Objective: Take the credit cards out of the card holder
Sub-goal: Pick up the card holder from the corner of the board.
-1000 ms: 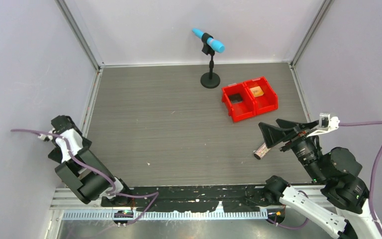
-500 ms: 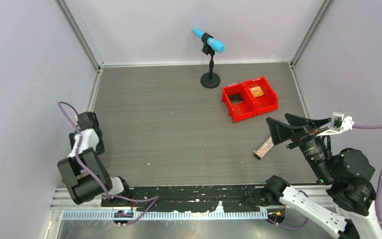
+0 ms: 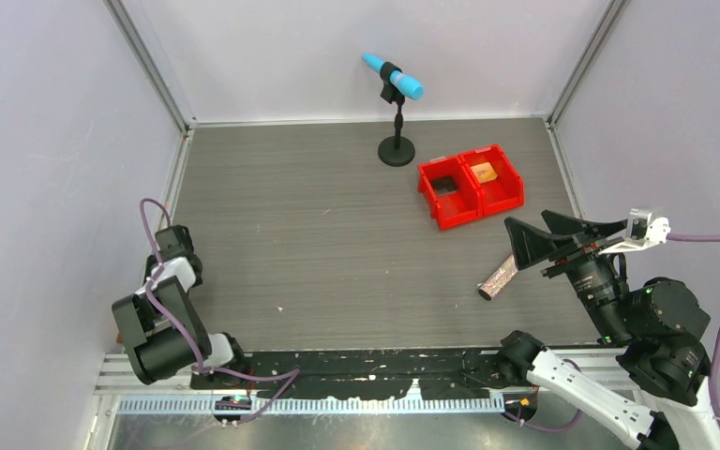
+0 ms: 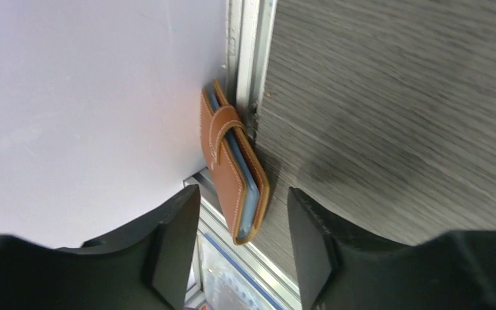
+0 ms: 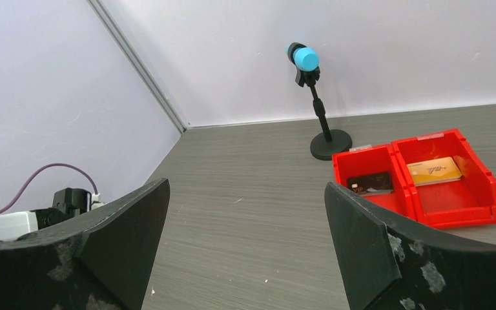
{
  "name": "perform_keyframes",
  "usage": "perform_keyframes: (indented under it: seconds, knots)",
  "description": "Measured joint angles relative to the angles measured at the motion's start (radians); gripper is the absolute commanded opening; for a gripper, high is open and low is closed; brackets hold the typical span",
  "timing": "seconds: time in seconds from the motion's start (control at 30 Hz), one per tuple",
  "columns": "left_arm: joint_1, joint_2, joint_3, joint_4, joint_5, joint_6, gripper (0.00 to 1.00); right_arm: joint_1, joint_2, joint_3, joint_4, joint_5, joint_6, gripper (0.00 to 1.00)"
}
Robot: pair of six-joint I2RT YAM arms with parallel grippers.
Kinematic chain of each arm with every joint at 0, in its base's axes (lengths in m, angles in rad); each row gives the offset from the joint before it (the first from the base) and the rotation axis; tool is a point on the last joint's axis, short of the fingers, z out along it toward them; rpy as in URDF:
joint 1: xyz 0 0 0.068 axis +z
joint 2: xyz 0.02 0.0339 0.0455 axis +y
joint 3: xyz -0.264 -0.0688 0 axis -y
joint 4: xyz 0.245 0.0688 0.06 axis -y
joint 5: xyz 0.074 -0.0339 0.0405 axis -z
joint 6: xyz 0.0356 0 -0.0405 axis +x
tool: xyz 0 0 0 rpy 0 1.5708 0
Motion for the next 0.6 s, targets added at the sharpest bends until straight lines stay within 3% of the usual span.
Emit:
perform_keyframes:
  seconds: [0.27, 0.6]
  knots:
    - [0.007, 0.050, 0.000, 0.038, -0.041, 0.031, 0.57, 0.000, 0.000, 0.004, 0.016, 0.019, -0.018, 0.99]
    - [0.047, 0.068, 0.000, 0.037, -0.042, 0.028, 0.52, 0.000, 0.001, 0.002, 0.035, 0.023, -0.024, 0.98]
